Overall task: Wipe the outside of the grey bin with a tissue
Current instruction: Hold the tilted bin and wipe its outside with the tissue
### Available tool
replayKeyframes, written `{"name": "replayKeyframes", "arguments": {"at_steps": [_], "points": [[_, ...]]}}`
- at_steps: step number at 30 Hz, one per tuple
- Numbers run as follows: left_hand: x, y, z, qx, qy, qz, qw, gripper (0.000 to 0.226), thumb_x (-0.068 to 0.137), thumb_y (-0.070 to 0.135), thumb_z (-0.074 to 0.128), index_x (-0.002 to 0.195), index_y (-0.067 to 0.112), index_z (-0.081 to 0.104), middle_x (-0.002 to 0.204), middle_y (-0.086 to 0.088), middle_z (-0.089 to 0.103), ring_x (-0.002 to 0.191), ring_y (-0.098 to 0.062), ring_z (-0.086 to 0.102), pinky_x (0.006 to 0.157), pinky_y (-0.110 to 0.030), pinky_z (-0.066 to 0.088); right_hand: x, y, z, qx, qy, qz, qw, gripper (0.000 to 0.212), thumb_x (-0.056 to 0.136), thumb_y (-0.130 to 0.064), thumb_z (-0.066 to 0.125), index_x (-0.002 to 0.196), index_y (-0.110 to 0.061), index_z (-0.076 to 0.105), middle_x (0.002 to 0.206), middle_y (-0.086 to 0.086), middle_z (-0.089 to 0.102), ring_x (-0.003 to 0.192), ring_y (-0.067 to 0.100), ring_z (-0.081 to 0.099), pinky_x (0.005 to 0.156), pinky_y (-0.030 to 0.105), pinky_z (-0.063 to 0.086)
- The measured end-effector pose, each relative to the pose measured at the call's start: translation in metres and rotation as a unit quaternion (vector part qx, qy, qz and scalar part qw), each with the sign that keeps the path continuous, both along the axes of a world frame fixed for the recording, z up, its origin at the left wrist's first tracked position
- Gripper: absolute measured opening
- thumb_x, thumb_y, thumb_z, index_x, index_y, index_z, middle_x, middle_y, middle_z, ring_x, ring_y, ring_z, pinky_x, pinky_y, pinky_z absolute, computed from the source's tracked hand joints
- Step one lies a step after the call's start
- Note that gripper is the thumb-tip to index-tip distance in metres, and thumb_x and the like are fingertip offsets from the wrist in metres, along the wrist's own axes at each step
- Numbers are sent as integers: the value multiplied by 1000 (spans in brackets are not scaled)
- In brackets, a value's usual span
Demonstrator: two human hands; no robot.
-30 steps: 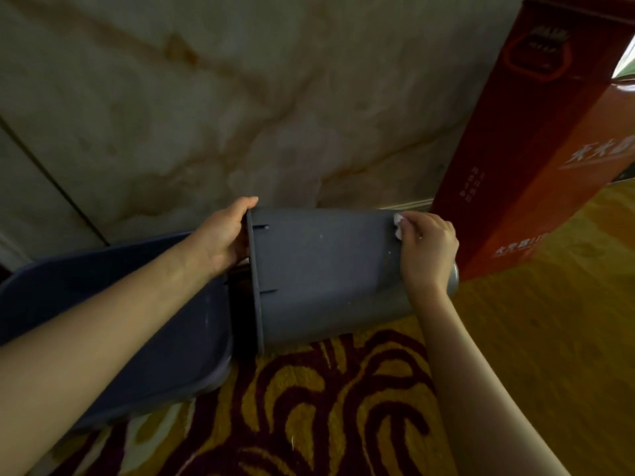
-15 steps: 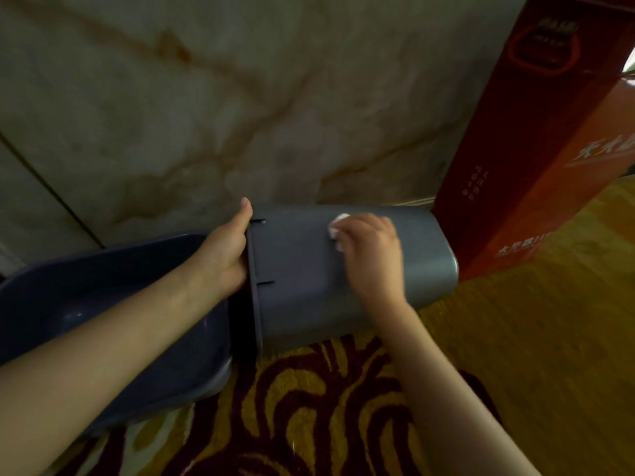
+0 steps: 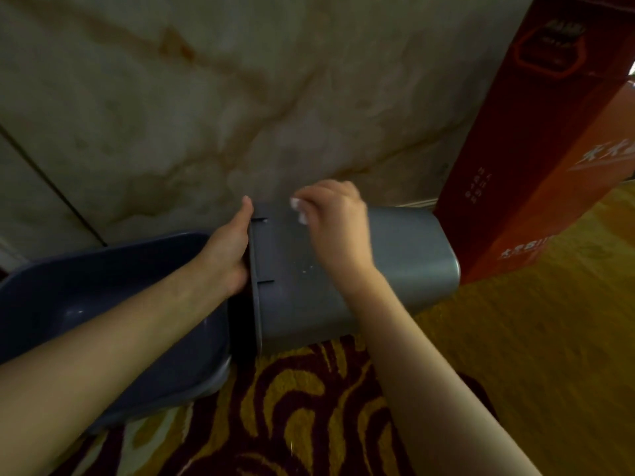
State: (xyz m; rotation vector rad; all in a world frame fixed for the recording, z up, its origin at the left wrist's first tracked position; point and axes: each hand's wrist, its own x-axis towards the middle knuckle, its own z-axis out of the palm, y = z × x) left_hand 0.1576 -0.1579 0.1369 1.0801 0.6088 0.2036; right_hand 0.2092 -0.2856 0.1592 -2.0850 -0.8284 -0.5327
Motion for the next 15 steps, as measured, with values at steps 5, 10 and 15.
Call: {"name": "replayKeyframes", "arguments": {"at_steps": [5,10,15], "points": [[0,1,-1,-12,3,-12,1000,51,94,49,34,83,10,64,59,-3,75,54,-13,71,42,-22,54,-1,23,-10,-50,43,61,996,17,89,-5,54,91,-3,71,94,14,69,90,33,50,80,36,39],[7,4,-1,7,31,3,999,47,91,52,40,80,14,64,54,0,73,49,-13,70,38,-24,53,10,-6,-22,-44,41,18,998,14,86,-4,57,87,-7,71,97,9,70,90,32,54,78,29,36],[15,10,2,13,64,15,998,46,87,57,43,79,17,63,51,0,72,47,-17,69,42,-27,54,38,-65,-39,-47,73,-112,990,15,86,-5,59,94,-7,71,101,12,70,95,34,57,78,28,32]]}}
